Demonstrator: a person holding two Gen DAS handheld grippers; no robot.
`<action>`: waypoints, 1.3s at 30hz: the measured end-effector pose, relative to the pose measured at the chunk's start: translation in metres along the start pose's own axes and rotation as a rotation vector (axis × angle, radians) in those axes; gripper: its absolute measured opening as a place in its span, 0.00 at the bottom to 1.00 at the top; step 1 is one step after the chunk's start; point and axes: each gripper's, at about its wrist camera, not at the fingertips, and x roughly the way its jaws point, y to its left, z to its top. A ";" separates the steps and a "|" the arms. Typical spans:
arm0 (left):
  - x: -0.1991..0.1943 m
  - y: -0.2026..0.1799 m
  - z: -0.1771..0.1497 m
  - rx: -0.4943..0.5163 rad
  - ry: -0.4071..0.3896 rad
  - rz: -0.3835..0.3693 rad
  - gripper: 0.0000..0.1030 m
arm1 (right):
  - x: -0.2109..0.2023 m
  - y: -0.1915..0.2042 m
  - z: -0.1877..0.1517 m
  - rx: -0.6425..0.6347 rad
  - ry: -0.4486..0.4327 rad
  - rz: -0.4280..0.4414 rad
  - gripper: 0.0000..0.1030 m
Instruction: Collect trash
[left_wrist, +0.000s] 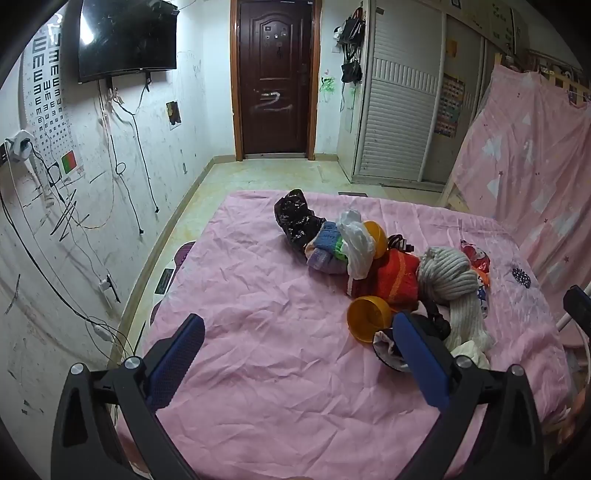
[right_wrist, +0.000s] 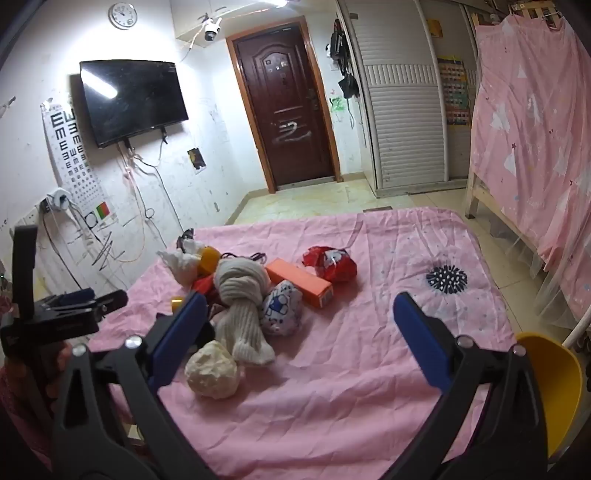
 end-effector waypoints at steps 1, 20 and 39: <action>0.000 0.000 0.000 0.000 -0.001 0.000 0.92 | 0.000 0.000 0.000 0.000 0.000 0.000 0.95; 0.001 0.000 -0.002 -0.008 0.002 -0.005 0.92 | 0.000 0.002 0.000 -0.004 0.002 0.003 0.95; 0.001 0.001 -0.001 -0.008 0.003 -0.005 0.92 | 0.002 0.006 -0.001 -0.006 -0.001 0.003 0.95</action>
